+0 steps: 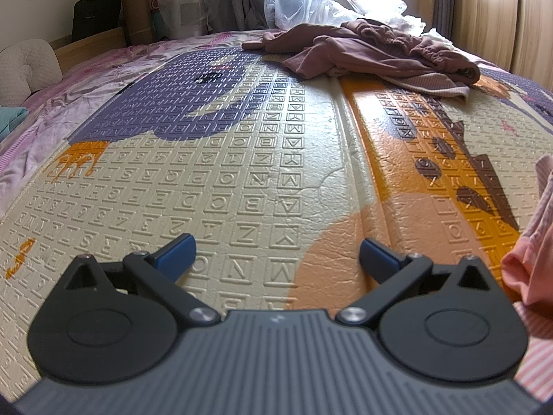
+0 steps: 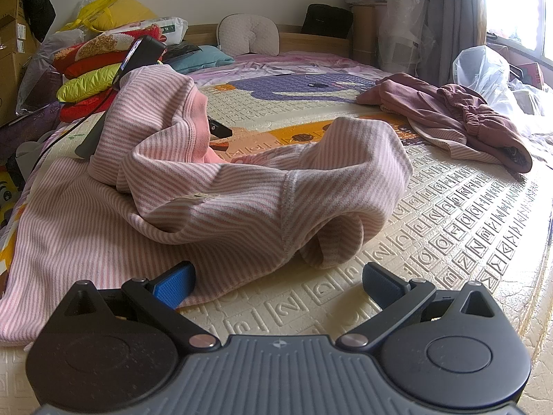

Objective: Fold clothes

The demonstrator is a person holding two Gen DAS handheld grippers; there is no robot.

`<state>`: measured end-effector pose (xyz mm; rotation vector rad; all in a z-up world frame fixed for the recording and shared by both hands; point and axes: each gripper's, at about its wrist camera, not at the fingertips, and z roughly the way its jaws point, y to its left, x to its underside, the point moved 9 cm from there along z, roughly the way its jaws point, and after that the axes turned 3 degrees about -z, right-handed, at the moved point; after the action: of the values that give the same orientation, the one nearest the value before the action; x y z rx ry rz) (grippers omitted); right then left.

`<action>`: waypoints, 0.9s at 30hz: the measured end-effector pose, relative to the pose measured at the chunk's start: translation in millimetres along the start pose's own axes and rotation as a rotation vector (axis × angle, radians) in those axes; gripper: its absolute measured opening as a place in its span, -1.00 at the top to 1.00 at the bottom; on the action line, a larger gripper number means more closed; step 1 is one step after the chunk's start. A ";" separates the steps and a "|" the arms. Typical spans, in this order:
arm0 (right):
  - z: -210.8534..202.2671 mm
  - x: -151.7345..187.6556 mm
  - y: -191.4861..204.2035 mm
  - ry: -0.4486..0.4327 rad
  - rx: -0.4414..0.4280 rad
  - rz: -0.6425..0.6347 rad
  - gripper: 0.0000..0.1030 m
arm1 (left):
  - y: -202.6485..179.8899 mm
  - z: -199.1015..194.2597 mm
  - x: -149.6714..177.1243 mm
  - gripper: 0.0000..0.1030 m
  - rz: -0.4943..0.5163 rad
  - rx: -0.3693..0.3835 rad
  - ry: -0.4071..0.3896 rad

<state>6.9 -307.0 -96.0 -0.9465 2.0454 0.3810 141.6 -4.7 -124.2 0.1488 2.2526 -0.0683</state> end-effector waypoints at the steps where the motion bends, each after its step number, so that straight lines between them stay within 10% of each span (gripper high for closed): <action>1: 0.0 0.0 0.0 0.000 0.000 0.000 -0.99 | -0.1 0.0 0.0 -1.00 0.000 0.000 0.000; 27: 0.1 0.0 -0.1 0.000 0.000 0.000 -0.99 | -0.1 0.1 0.1 -1.00 0.000 0.000 0.000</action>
<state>7.0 -307.0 -96.0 -0.9465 2.0454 0.3810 141.6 -4.9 -124.3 0.1485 2.2525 -0.0682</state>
